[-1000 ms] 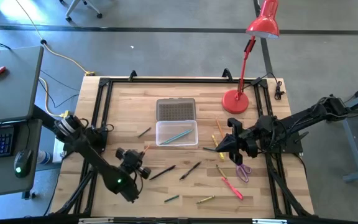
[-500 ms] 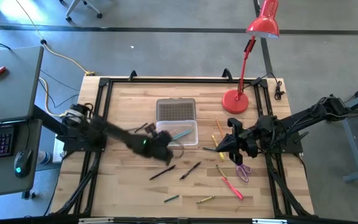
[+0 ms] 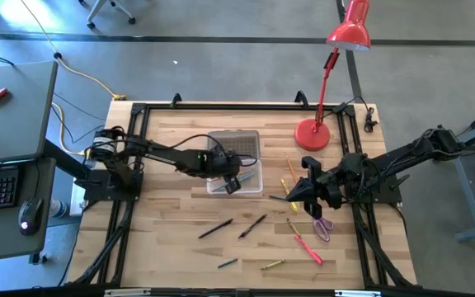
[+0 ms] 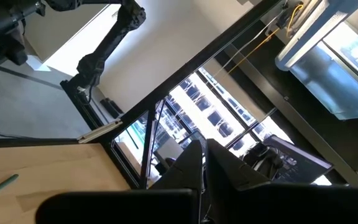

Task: Pick & place school supplies into a supply box
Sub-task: Put the dark green crayon into the supply box

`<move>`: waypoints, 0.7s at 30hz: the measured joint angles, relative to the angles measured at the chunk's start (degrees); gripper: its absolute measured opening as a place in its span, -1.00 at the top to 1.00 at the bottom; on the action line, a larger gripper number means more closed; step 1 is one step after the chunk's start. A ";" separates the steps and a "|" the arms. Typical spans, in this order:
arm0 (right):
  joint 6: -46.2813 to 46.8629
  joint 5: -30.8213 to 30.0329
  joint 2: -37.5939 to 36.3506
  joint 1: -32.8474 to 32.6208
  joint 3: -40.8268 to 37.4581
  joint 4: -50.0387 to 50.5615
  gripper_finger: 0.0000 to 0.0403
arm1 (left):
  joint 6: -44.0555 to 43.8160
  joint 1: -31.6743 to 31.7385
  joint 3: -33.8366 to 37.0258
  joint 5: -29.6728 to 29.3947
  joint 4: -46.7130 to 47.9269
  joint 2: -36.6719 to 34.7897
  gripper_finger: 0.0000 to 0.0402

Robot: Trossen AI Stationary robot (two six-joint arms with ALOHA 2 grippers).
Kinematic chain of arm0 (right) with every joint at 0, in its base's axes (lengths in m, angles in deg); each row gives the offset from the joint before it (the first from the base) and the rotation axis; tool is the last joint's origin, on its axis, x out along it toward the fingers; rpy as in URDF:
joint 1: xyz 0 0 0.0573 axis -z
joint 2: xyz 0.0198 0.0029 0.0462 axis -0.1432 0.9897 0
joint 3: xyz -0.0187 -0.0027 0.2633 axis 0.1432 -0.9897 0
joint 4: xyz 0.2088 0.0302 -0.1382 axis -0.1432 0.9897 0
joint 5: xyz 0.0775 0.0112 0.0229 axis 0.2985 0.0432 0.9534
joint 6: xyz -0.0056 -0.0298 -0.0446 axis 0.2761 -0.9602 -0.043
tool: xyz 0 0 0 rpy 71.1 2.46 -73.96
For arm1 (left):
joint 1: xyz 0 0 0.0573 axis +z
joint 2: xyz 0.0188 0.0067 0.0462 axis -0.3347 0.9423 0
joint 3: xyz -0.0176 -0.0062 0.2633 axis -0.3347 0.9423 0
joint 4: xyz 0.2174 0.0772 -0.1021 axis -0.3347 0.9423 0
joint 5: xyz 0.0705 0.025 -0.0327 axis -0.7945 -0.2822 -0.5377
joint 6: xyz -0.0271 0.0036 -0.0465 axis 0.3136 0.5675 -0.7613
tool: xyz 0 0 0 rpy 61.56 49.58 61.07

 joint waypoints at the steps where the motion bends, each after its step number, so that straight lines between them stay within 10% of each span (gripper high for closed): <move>1: 0.00 0.00 0.00 0.00 0.00 0.00 1.00 | 0.11 -0.09 0.00 -0.30 0.31 -0.07 0.47; 21: 0.63 0.00 0.00 0.00 0.00 0.57 1.00 | -26.99 -3.91 1.92 -16.12 50.60 -20.76 0.46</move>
